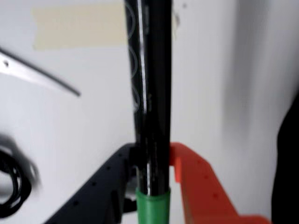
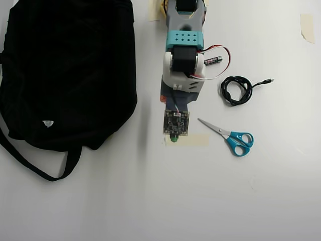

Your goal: Put the green marker into the black bag

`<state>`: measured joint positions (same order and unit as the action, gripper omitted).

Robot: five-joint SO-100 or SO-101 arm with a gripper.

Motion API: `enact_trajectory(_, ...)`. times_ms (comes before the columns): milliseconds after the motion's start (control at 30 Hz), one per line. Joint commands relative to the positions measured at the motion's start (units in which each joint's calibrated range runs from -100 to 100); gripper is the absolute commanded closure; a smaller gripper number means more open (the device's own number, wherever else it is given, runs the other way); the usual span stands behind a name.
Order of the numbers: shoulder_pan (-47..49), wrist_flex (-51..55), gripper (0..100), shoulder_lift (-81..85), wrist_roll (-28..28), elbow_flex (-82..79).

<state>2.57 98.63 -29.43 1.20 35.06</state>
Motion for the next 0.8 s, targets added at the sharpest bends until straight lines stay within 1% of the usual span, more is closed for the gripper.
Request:
enact_trajectory(0,-0.1,0.0,98,7.69,0.17,-3.44)
enact_trajectory(433,-0.85,-0.18,98,22.21,0.17,-20.51)
enact_trajectory(767,-1.3,-0.43,98,30.84,0.17,-29.67)
